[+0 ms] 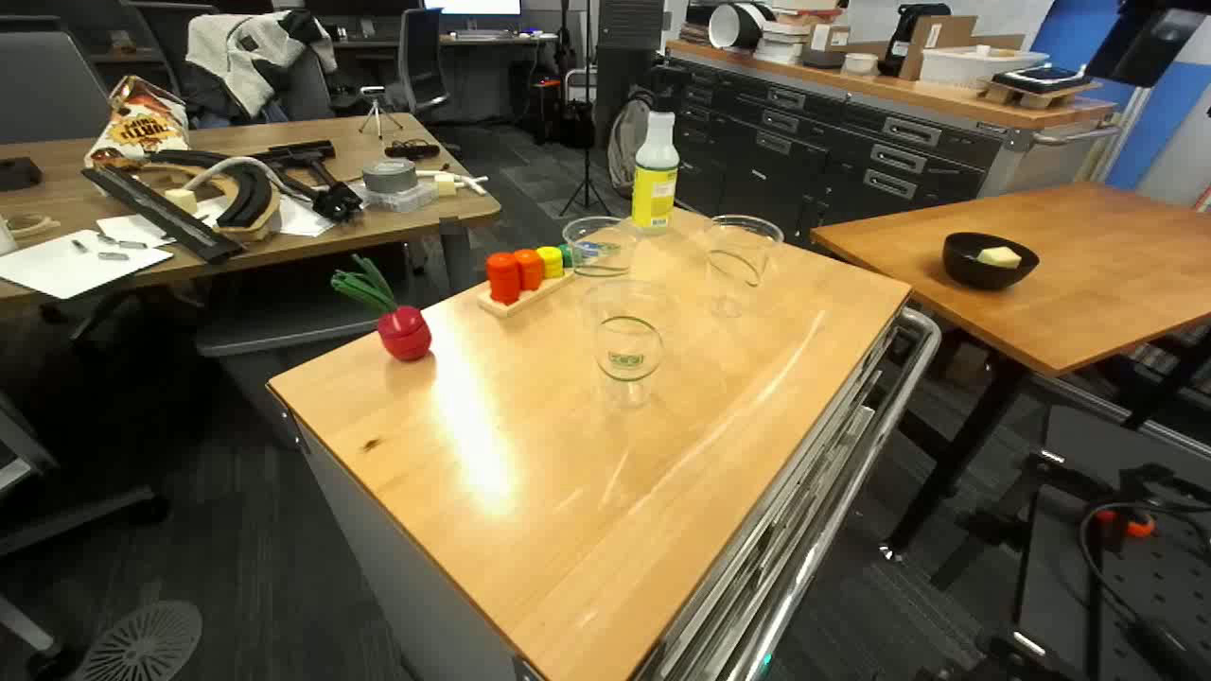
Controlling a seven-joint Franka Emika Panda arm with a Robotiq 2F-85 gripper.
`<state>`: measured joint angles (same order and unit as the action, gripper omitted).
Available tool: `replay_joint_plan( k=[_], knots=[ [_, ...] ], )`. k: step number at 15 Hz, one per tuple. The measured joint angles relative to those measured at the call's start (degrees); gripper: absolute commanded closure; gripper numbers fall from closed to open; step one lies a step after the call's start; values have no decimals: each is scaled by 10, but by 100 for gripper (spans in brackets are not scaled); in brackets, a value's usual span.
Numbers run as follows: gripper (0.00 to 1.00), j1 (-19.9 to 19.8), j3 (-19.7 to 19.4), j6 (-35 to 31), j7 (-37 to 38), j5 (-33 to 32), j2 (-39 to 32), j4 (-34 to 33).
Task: Stack the three clear cups from right to left
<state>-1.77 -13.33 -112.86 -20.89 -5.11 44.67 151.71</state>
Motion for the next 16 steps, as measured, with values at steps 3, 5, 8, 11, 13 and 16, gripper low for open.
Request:
replay_joint_plan(
  k=[3, 5, 8, 11, 13, 16],
  knots=[
    [0, 0, 0, 0, 0, 0, 1, -2],
    [0, 0, 0, 0, 0, 0, 2, -3],
    [0, 0, 0, 0, 0, 0, 2, -3],
    [0, 0, 0, 0, 0, 0, 2, -3],
    [0, 0, 0, 0, 0, 0, 1, -2],
    [0, 0, 3, -2, 1, 0, -10, -6]
  ],
)
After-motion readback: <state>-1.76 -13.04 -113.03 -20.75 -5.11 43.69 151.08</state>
